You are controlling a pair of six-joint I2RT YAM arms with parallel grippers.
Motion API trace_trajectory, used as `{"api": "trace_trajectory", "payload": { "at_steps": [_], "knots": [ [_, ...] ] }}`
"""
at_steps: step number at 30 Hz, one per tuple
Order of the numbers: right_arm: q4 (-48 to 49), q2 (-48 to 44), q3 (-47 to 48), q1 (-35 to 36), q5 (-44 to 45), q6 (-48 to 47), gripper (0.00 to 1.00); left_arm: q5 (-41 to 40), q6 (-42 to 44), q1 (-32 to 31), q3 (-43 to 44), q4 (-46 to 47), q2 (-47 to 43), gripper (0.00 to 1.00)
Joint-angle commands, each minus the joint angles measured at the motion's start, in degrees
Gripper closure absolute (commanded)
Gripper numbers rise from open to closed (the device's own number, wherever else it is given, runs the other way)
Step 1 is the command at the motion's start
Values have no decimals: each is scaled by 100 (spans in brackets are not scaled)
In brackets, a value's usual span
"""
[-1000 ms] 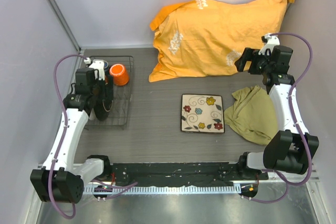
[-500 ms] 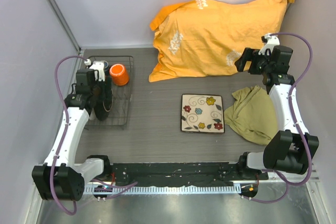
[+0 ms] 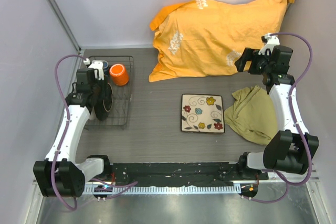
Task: Unload the mixed dishes from the dish rack
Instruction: Pick up the plate from the dish rack.
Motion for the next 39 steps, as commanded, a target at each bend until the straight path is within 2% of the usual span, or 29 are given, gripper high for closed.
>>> {"api": "trace_trajectory", "payload": {
  "at_steps": [1, 6, 18, 28, 39],
  "knots": [
    [76, 9, 81, 4, -34, -51, 0, 3, -1, 27, -24, 368, 37, 55],
    [68, 26, 81, 12, -34, -60, 0, -15, -1, 36, -24, 456, 72, 62],
    [68, 26, 72, 12, -25, -77, 0, 143, -10, 45, 125, 509, 11, 100],
    [59, 18, 72, 12, -43, -77, 0, 669, 25, 413, 424, 351, -42, 100],
    [59, 18, 72, 4, -61, -77, 0, 917, 140, 458, 837, 246, -121, 100]
  ]
}}
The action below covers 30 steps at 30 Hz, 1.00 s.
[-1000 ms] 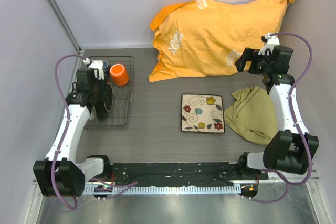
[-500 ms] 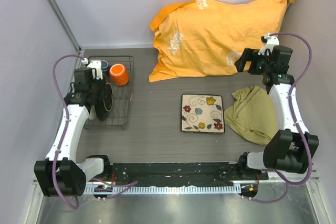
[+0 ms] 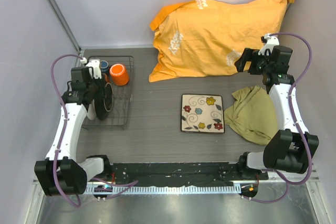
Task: Unload the mixed dishes from the dish rack
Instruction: Pick up the plate from the dish rack.
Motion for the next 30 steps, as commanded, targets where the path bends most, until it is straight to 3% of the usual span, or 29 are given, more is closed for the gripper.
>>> {"api": "trace_trajectory", "payload": {
  "at_steps": [1, 21, 30],
  "knots": [
    [76, -20, 81, 12, -58, -58, 0, 58, 166, 34, 675, 377, -178, 100],
    [76, 16, 89, 4, -93, -66, 1, 119, 306, 139, 904, 429, -72, 100],
    [67, 33, 81, 4, -102, -75, 0, 734, 280, 482, 1027, 438, -37, 100]
  ]
}}
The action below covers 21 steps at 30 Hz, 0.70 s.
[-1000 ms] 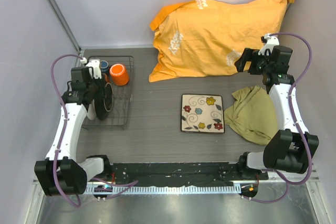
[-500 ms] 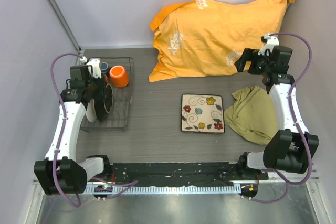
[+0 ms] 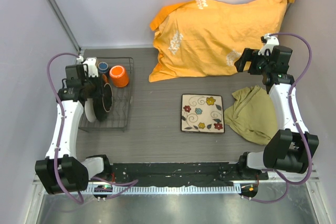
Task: Unload the mixed dishes from the dish rack
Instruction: Pick up the plate from the dish rack.
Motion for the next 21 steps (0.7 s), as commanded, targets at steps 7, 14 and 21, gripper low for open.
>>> {"api": "trace_trajectory", "payload": {
  "at_steps": [7, 14, 21],
  "knots": [
    [72, 44, 90, 6, -91, -73, 0, 465, 245, 354, 774, 930, -135, 100],
    [72, 27, 90, 15, -91, -82, 0, 799, 175, 521, 898, 833, -118, 100],
    [63, 18, 98, 6, -91, -73, 1, 1080, 96, 582, 959, 815, -162, 100]
  ]
}}
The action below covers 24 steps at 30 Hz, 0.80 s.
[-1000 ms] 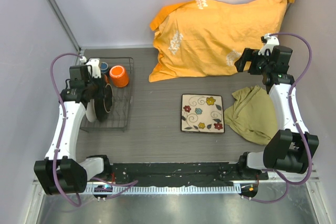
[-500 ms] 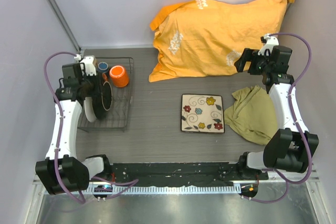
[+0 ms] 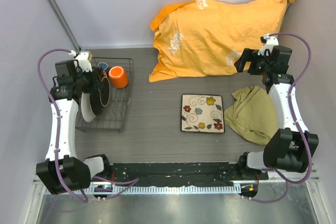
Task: Unload the mixed dishes from the dish rack
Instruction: Pick up the plate from the dish rack.
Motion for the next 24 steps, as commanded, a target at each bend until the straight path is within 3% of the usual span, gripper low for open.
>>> {"api": "trace_trajectory", "payload": {
  "at_steps": [1, 24],
  "knots": [
    [67, -35, 90, 12, -80, -51, 0, 101, 109, 104, 502, 844, -203, 100],
    [67, -35, 90, 12, -89, -60, 0, 751, -611, 104, 582, 782, -317, 100]
  ]
}}
